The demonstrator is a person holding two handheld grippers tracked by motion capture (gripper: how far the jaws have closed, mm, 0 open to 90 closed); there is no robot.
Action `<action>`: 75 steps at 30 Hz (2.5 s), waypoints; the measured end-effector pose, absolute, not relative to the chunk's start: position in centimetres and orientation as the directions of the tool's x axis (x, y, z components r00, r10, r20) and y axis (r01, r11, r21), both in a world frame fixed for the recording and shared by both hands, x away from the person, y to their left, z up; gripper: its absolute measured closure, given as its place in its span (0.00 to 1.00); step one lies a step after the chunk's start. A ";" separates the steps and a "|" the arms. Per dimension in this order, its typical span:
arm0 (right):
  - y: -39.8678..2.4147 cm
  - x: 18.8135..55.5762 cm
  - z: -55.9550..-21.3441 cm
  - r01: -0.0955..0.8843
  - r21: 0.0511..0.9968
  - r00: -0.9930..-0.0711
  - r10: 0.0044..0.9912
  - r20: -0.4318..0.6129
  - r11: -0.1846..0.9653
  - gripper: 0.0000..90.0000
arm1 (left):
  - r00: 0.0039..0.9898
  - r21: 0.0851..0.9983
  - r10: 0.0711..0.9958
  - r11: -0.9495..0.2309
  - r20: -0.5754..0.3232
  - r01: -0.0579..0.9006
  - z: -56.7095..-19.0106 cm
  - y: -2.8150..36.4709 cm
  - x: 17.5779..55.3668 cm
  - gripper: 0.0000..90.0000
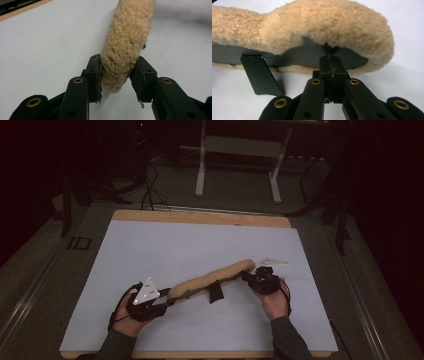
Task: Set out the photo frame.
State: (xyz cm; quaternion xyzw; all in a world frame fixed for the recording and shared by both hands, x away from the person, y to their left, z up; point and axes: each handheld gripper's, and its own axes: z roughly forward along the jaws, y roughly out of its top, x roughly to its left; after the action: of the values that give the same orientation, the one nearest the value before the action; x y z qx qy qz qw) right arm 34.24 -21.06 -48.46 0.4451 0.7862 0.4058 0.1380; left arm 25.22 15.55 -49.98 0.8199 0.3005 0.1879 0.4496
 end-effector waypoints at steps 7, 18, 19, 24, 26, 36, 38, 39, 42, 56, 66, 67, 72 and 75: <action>-20.4 34.5 -48.4 0.587 0.759 -0.574 0.806 0.145 0.281 0.99 | 0.762 0.847 0.645 -0.436 0.058 0.304 -49.9 15.0 24.9 0.70; -19.9 34.7 -48.5 0.591 0.754 -0.576 0.804 0.146 0.286 0.99 | 0.782 0.842 0.617 -0.465 0.085 0.275 -49.9 13.8 24.5 0.72; -19.9 34.7 -48.6 0.592 0.754 -0.575 0.805 0.147 0.285 0.99 | 0.786 0.842 0.613 -0.465 0.084 0.273 -49.9 13.7 24.4 0.72; -19.6 34.7 -48.7 0.593 0.753 -0.579 0.801 0.152 0.285 0.99 | 0.800 0.839 0.593 -0.480 0.095 0.256 -49.9 13.0 24.2 0.72; -19.4 34.7 -48.8 0.592 0.753 -0.581 0.800 0.150 0.288 0.99 | 0.804 0.838 0.586 -0.483 0.096 0.252 -49.9 12.7 24.2 0.72; -18.9 34.8 -48.8 0.588 0.751 -0.594 0.791 0.149 0.300 0.99 | 0.811 0.835 0.575 -0.496 0.107 0.241 -49.8 11.7 23.9 0.73; -18.8 34.8 -48.8 0.588 0.751 -0.595 0.790 0.150 0.300 0.99 | 0.813 0.834 0.572 -0.497 0.107 0.240 -49.8 11.5 23.8 0.73; -18.7 34.8 -48.8 0.588 0.750 -0.595 0.790 0.149 0.302 0.99 | 0.813 0.835 0.572 -0.496 0.106 0.240 -49.8 11.4 23.8 0.73; -18.6 34.8 -48.8 0.587 0.751 -0.596 0.789 0.149 0.302 0.99 | 0.816 0.835 0.569 -0.497 0.107 0.237 -49.8 11.2 23.8 0.73; -17.9 34.8 -48.7 0.576 0.752 -0.614 0.777 0.139 0.321 0.99 | 0.827 0.837 0.552 -0.499 0.107 0.225 -49.9 10.0 23.7 0.73; -17.5 34.5 -48.5 0.565 0.753 -0.631 0.765 0.130 0.338 0.99 | 0.830 0.843 0.548 -0.491 0.102 0.221 -50.0 9.2 23.6 0.73; -17.4 34.5 -48.5 0.565 0.753 -0.631 0.764 0.131 0.337 0.99 | 0.830 0.843 0.548 -0.491 0.103 0.219 -50.1 9.1 23.6 0.73; -17.1 34.4 -48.5 0.559 0.754 -0.641 0.757 0.127 0.346 0.99 | 0.834 0.845 0.542 -0.489 0.101 0.215 -50.1 8.7 23.6 0.73; -16.8 34.4 -48.4 0.554 0.753 -0.648 0.752 0.121 0.356 0.99 | 0.835 0.846 0.541 -0.489 0.102 0.213 -50.1 8.5 23.5 0.73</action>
State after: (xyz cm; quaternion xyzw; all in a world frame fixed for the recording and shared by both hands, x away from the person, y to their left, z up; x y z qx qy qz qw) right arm 34.35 -16.84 -48.41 0.4008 0.8142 0.4015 0.1233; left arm 23.54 8.48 -50.15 0.8437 0.2233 0.1805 0.4536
